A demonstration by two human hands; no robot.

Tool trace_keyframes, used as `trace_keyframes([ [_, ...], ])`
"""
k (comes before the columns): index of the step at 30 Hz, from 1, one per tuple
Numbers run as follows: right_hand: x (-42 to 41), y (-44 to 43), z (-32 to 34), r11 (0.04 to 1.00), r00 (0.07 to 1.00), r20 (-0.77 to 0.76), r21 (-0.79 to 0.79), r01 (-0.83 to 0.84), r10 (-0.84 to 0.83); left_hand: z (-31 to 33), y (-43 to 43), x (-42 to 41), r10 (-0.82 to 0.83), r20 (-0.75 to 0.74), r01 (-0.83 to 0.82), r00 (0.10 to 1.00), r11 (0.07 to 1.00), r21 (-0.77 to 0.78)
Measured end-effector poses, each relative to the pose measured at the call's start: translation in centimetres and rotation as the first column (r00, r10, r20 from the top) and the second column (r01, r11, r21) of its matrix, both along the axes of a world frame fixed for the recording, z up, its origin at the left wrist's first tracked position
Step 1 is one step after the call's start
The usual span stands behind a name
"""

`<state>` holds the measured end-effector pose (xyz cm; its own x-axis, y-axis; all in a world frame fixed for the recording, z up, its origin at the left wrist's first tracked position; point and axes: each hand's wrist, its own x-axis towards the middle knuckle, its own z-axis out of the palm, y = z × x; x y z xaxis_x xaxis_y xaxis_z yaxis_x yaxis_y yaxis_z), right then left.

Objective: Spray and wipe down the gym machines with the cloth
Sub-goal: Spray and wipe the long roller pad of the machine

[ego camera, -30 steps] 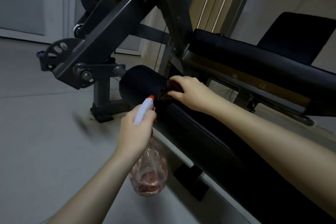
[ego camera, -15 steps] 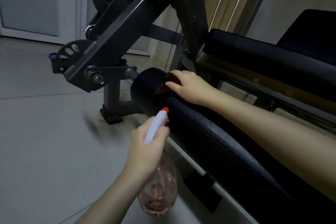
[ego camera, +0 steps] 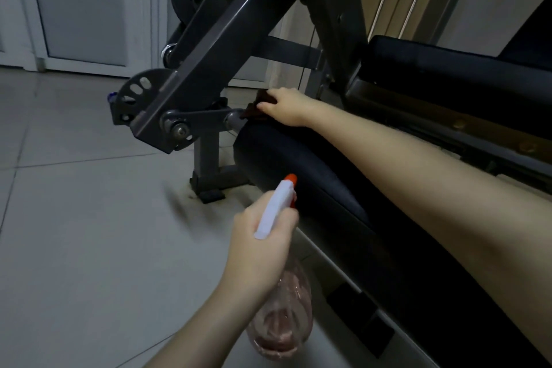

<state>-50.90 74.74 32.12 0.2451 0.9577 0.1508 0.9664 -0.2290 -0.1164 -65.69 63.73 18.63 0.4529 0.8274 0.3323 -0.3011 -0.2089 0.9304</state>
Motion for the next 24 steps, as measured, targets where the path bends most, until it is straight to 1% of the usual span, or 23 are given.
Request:
trace_keyframes([
  [5, 1.1, -3.5, 0.1, 0.999, 0.998, -0.052, -0.006, -0.033, 0.033, 0.1, -0.3, 0.0, 0.029, -0.024, -0.029, 0.999, 1.000, -0.002],
  [12, 1.4, -9.8, -0.5, 0.999, 1.000, -0.028, 0.041, 0.010, -0.009, 0.5, -0.6, -0.3, 0.057, 0.002, -0.057, 0.998, 0.998, -0.017],
  [15, 1.1, -12.8, -0.4, 0.999, 1.000, 0.000, 0.023, 0.030, -0.030, 0.8, -0.7, -0.4, 0.054, -0.004, -0.054, 0.999, 0.998, -0.015],
  [20, -0.3, -17.5, 0.0, 0.996, 0.987, 0.139, -0.028, 0.084, -0.080, 0.7, -0.7, -0.5, 0.022, -0.007, -0.022, 1.000, 1.000, 0.006],
  [23, -1.6, -19.4, -1.2, 0.993, 0.934, 0.344, -0.029, 0.111, -0.094, 0.5, -0.6, -0.5, 0.016, -0.013, -0.016, 1.000, 1.000, -0.014],
  [24, -2.0, -19.4, -1.7, 0.993, 0.922, 0.375, -0.018, 0.114, -0.099, 0.4, -0.5, -0.6, 0.012, -0.014, -0.013, 1.000, 1.000, -0.021],
])
